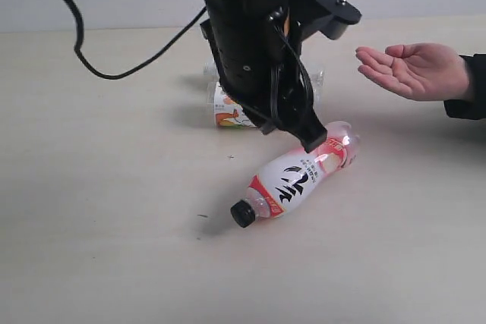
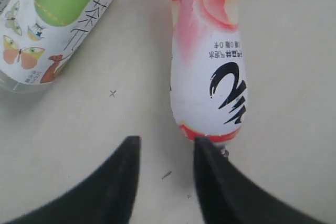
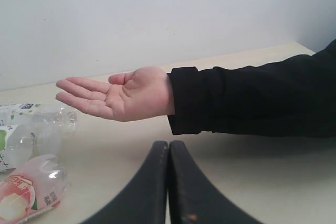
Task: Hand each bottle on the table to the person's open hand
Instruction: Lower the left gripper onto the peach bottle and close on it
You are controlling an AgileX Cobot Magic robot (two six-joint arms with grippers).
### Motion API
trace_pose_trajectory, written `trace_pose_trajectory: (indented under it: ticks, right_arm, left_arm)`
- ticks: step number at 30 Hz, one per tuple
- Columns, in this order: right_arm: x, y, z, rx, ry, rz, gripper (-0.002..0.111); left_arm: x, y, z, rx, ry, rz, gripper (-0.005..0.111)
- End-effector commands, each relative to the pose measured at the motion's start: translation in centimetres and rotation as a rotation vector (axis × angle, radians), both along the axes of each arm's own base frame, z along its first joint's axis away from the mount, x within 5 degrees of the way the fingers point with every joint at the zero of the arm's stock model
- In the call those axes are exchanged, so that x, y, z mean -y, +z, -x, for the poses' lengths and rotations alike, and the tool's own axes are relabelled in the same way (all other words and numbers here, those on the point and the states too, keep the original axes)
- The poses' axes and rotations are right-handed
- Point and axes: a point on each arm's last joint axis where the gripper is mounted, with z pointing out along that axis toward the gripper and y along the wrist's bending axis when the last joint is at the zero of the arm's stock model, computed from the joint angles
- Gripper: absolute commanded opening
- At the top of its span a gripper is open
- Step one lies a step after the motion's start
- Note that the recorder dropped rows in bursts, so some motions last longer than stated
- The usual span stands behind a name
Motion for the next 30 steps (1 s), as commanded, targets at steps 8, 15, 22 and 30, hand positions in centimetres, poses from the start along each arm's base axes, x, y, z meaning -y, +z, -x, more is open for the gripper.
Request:
trace_pose_trajectory:
  ticks: [8,15,22,30]
  right_arm:
    - [0.0,0.0,0.0,0.011,-0.004,0.007,0.0]
    - [0.0,0.0,0.0,0.011,-0.004,0.007,0.0]
    - [0.0,0.0,0.0,0.011,-0.004,0.007,0.0]
    - [0.0,0.0,0.0,0.011,-0.004,0.007,0.0]
  left_arm:
    - [3.2,-5.3,-1.5,-0.003,0.007,0.084,0.079]
    - [3.8,-8.3,-1.7,-0.041,0.012,0.059,0.079]
    - [4.1,-10.1,-1.8,-0.064,0.032,0.043,0.079]
    - [4.1,-11.1,-1.8,-0.078,0.046,0.028,0.079]
